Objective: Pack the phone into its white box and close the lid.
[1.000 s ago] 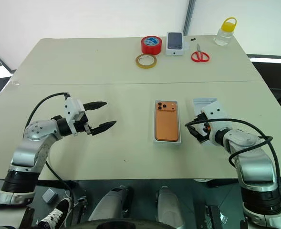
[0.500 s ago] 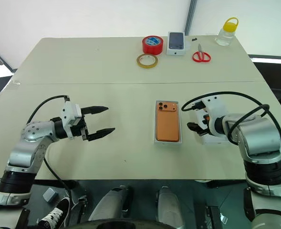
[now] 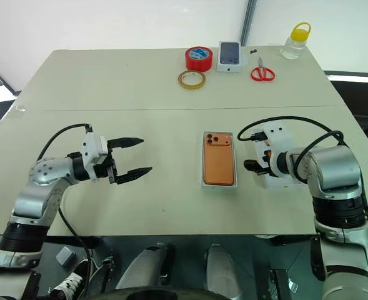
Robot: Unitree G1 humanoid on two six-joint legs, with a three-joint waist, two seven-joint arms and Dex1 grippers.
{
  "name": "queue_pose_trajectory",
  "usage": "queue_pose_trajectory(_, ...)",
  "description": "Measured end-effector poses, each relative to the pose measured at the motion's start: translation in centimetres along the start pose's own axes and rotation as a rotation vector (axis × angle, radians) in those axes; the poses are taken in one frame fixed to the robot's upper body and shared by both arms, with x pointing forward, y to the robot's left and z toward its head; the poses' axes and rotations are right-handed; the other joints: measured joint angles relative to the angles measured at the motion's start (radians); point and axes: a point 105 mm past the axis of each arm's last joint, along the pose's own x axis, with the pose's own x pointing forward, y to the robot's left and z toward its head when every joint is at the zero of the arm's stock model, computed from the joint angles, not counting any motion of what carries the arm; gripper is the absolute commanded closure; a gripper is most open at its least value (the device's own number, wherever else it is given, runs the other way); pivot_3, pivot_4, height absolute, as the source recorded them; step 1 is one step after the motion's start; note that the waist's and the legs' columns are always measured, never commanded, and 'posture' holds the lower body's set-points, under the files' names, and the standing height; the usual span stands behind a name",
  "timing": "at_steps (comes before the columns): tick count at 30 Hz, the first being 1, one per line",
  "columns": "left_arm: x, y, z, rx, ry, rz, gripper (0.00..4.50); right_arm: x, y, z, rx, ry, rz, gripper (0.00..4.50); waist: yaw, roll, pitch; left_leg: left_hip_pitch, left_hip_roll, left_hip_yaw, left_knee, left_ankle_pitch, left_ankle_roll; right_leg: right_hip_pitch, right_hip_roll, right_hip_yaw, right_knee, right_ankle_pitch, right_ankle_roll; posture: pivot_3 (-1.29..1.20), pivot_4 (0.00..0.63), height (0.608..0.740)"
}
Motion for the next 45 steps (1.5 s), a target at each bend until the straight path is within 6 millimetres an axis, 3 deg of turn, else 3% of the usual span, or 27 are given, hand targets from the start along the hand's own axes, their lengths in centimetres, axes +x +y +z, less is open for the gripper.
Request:
queue_pose_trajectory(2, 0.2, 0.0, 0.0, -0.004, -0.005, 0.005, 0.10, 0.0, -0.1, 0.1, 0.000, 0.001, -0.012, 0.04, 0.000, 0.000, 0.000, 0.000, 0.000, 0.000, 0.000, 0.000, 0.000, 0.000, 0.000, 0.000, 0.000, 0.000, 0.000, 0.00, 0.150, 0.740)
queue_pose_trajectory(4, 0.3, -0.1, 0.0, -0.006, -0.007, 0.007, 0.00, 0.1, -0.3, 0.1, -0.001, 0.008, -0.024, 0.57, 0.000, 0.000, 0.000, 0.000, 0.000, 0.000, 0.000, 0.000, 0.000, 0.000, 0.000, 0.000, 0.000, 0.000, 0.000, 0.00, 0.150, 0.740)
queue_pose_trajectory(8, 0.4, 0.0, 0.0, -0.011, -0.014, 0.023, 0.00, 0.1, -0.3, 0.4, -0.018, 0.015, -0.041, 2.34, 0.000, 0.000, 0.000, 0.000, 0.000, 0.000, 0.000, 0.000, 0.000, 0.000, 0.000, 0.000, 0.000, 0.000, 0.000, 0.00, 0.150, 0.740)
queue_pose_trajectory(12, 0.6, 0.0, -0.1, -0.014, -0.015, 0.027, 0.00, 0.3, -0.1, 0.3, -0.025, 0.021, -0.045, 4.41, 0.000, 0.000, 0.000, 0.000, 0.000, 0.000, 0.000, 0.000, 0.000, 0.000, 0.000, 0.000, 0.000, 0.000, 0.000, 0.00, 0.150, 0.740)
queue_pose_trajectory(33, 0.8, 0.2, 0.0, -0.021, -0.017, 0.050, 0.00, 0.9, -0.6, 1.2, 0.075, -0.003, -0.091, 4.41, -0.002, 0.000, 0.000, 0.000, 0.000, 0.000, 0.000, 0.000, 0.000, 0.000, 0.000, 0.000, 0.000, 0.000, 0.000, 0.00, 0.150, 0.740)
queue_pose_trajectory(40, 0.9, 0.3, -0.1, -0.036, -0.012, 0.056, 0.00, -0.3, -1.1, 6.5, 0.236, -0.193, -0.064, 4.41, -0.004, 0.001, 0.001, 0.000, 0.000, 0.001, -0.001, 0.000, 0.000, -0.001, 0.001, 0.001, 0.000, 0.000, 0.000, 0.00, 0.150, 0.740)
queue_pose_trajectory(45, 1.0, 0.4, -0.1, -0.048, -0.018, 0.068, 0.00, -0.5, 2.3, 10.8, 0.406, -0.428, 0.228, 4.41, -0.007, 0.001, 0.001, 0.000, 0.001, 0.001, -0.001, 0.000, 0.000, -0.002, 0.002, 0.002, 0.001, 0.000, 0.000, 0.00, 0.150, 0.740)
